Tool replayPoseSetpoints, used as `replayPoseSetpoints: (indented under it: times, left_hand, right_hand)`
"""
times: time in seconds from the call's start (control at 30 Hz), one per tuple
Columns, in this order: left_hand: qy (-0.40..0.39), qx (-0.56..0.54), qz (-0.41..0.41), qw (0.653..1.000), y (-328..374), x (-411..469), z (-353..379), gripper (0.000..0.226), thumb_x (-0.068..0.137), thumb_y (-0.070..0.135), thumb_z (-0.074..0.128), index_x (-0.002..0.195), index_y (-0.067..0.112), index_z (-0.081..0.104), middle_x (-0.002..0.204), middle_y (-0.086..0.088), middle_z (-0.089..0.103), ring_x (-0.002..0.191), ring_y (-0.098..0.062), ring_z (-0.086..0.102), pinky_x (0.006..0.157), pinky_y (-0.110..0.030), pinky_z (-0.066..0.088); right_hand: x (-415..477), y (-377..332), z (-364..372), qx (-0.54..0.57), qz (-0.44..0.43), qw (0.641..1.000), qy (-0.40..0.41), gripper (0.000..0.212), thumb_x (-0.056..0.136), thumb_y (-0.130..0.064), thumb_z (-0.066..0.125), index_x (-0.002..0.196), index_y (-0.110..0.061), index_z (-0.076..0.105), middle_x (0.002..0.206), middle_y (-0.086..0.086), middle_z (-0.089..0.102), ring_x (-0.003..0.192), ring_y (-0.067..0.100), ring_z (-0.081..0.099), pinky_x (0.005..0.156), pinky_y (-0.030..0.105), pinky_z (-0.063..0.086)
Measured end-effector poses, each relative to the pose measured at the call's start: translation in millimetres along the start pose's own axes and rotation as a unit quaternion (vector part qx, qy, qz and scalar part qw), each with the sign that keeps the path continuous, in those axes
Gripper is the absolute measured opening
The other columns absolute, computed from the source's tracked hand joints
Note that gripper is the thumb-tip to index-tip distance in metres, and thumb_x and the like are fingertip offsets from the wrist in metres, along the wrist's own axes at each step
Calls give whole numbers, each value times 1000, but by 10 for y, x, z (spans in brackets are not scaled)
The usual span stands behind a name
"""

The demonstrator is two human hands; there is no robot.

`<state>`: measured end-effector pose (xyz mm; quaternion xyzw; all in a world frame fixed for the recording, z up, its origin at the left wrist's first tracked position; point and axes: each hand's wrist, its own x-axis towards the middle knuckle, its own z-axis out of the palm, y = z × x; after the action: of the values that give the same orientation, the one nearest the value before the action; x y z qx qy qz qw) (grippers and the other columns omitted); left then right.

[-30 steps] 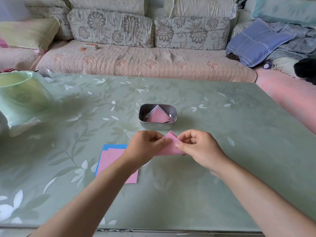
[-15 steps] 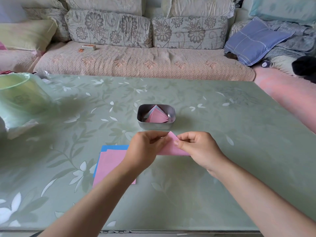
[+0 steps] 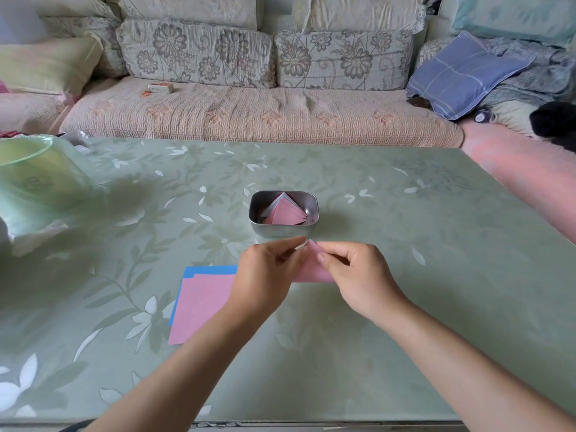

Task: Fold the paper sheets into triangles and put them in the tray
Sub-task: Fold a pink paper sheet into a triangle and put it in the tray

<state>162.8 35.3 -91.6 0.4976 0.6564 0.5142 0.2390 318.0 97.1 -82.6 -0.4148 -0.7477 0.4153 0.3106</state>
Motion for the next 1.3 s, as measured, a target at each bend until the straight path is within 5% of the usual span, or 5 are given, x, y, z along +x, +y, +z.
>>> replayPoseSetpoints:
  times: [0.5,0.63,0.83,1.03,1.3]
  left_hand:
    - [15,-36,-4,999,6,-22,45,21,91,29,67,88,50,70,81,1,73,64,-5,50,60,-20,46]
    - [6,-50,-12,999,26,-41,49,26,90,25,69,90,51,72,79,16,75,77,-3,68,72,-20,53]
    - [10,-12,2,1000,3,-55,89,17,90,30,69,89,47,71,75,5,72,66,-4,56,68,-27,52]
    - [-21,51,-39,998,-1,-64,35,21,86,30,70,82,50,72,75,29,69,70,8,63,56,-6,42]
    - [-78,176,-106,976,-58,-22,-71,16,82,43,69,95,37,74,78,19,70,63,4,61,47,-14,41]
  right_hand:
    - [-9,16,36,-127,-31,991,-24,23,103,-20,47,96,-9,66,86,6,62,84,24,57,75,32,46]
    - [-6,-7,25,-82,-8,997,-10,21,101,-29,53,108,-33,73,90,-12,71,86,5,63,76,22,48]
    - [74,-5,11,-85,37,996,14,22,95,-36,64,75,-30,70,66,-21,66,62,1,57,60,21,44]
    - [105,-9,21,-110,107,987,-43,23,90,-43,66,74,-28,72,73,-11,71,80,17,68,76,35,54]
    - [130,-35,88,-189,116,971,-91,19,85,-45,68,75,-31,76,73,-15,72,81,13,68,86,35,54]
